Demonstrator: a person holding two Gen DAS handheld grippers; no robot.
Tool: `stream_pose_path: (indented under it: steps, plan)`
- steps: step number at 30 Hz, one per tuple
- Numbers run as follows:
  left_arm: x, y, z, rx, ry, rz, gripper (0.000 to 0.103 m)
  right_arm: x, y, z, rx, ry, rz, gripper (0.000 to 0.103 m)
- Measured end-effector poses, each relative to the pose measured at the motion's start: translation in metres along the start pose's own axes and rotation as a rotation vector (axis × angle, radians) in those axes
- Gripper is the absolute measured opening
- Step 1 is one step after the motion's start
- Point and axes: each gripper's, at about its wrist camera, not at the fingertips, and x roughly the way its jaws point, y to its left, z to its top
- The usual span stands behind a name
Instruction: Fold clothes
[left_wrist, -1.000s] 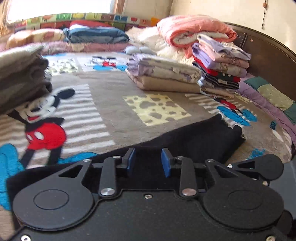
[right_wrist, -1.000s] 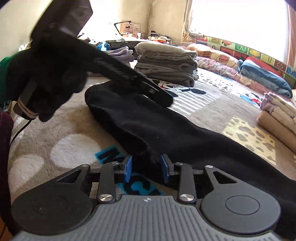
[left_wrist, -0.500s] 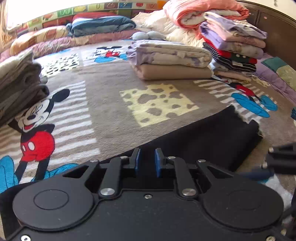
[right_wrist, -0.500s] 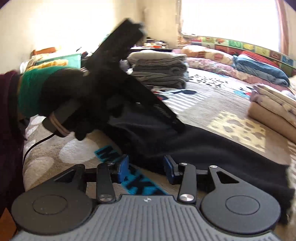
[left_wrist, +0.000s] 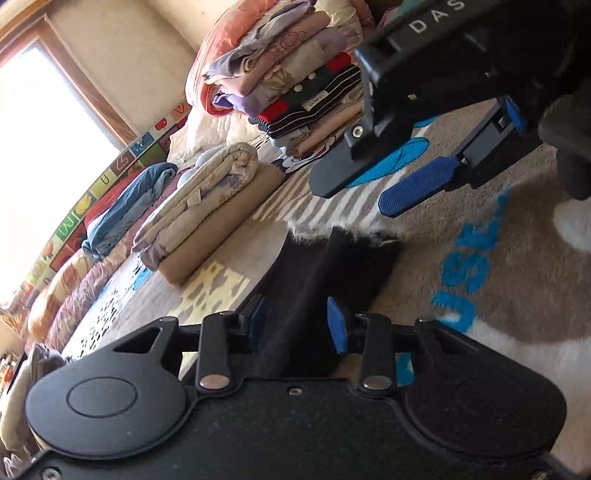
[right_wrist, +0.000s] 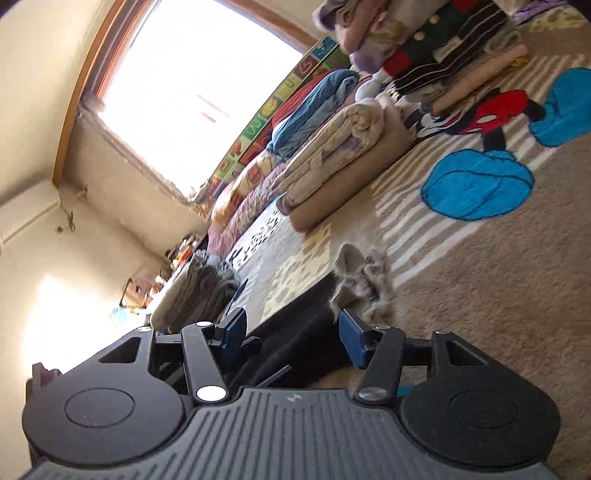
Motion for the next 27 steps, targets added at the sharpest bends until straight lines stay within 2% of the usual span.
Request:
stream_pose_path:
  steps: [5,9,11,12,14,15,18,23,27]
  plan:
    - [0.02,-0.027,0.018,0.131,0.027,0.041,0.035,-0.006,-0.035,0.016,0.161,-0.075,0.021,0.06]
    - [0.035,-0.049,0.02,0.226,0.07,0.162,0.035,-0.012,-0.063,0.026,0.289,-0.143,0.028,0.06]
    - [0.038,-0.054,0.021,0.24,0.084,0.205,0.014,-0.012,-0.072,0.03,0.326,-0.162,0.033,0.059]
    - [0.037,-0.056,0.023,0.241,0.072,0.235,0.006,-0.011,-0.074,0.032,0.327,-0.163,0.035,0.059]
    - [0.029,-0.055,0.03,0.227,0.019,0.303,0.006,-0.008,-0.074,0.035,0.317,-0.159,0.037,0.059]
    - [0.028,-0.053,0.031,0.213,0.006,0.309,0.006,-0.007,-0.075,0.037,0.312,-0.157,0.038,0.059]
    - [0.031,-0.056,0.026,0.228,0.01,0.24,0.006,-0.006,-0.076,0.04,0.302,-0.152,0.041,0.059]
    - [0.028,-0.063,0.023,0.245,-0.019,0.229,0.006,-0.006,-0.075,0.043,0.267,-0.14,0.032,0.059]
    - [0.032,-0.067,0.02,0.257,0.021,0.149,0.006,-0.001,-0.066,0.043,0.2,-0.128,0.005,0.061]
